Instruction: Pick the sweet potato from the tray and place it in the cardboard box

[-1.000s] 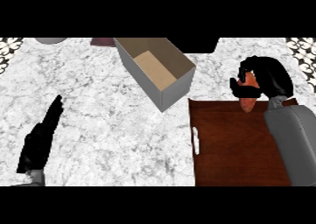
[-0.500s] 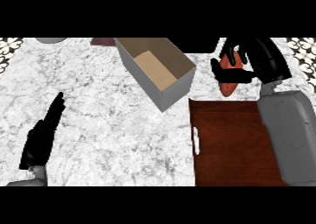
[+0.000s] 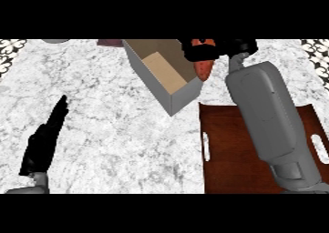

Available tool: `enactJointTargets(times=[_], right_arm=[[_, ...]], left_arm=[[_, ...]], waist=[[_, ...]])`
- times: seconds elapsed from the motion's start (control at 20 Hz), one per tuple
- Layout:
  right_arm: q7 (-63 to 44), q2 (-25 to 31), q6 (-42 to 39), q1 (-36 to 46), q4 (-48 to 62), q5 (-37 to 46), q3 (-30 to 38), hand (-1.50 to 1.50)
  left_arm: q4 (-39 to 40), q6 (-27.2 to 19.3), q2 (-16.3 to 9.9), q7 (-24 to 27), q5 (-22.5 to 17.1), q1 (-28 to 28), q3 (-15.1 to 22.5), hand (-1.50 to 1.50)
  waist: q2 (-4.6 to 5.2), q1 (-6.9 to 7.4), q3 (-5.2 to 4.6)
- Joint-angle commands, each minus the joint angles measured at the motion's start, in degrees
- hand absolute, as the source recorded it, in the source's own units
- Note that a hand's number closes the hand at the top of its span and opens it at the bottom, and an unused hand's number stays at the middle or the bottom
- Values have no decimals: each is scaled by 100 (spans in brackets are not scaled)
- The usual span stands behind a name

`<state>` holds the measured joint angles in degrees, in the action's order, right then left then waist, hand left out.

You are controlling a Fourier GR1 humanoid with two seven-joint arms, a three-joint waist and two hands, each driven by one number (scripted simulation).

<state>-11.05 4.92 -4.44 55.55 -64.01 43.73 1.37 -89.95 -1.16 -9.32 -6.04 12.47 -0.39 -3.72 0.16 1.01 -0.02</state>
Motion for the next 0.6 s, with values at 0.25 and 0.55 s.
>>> enactJointTargets(times=[0.25, 0.55], right_arm=[[239, -371, 588, 1335, 2610, 204, 254, 150], [311, -489, 1365, 1632, 3931, 82, -66, 150]], left_arm=[[-105, 95, 40, -203, -61, -169, 25, 0], [248, 88, -10, 172, 70, -264, 29, 0]], waist=[[46, 114, 1], [85, 226, -3]])
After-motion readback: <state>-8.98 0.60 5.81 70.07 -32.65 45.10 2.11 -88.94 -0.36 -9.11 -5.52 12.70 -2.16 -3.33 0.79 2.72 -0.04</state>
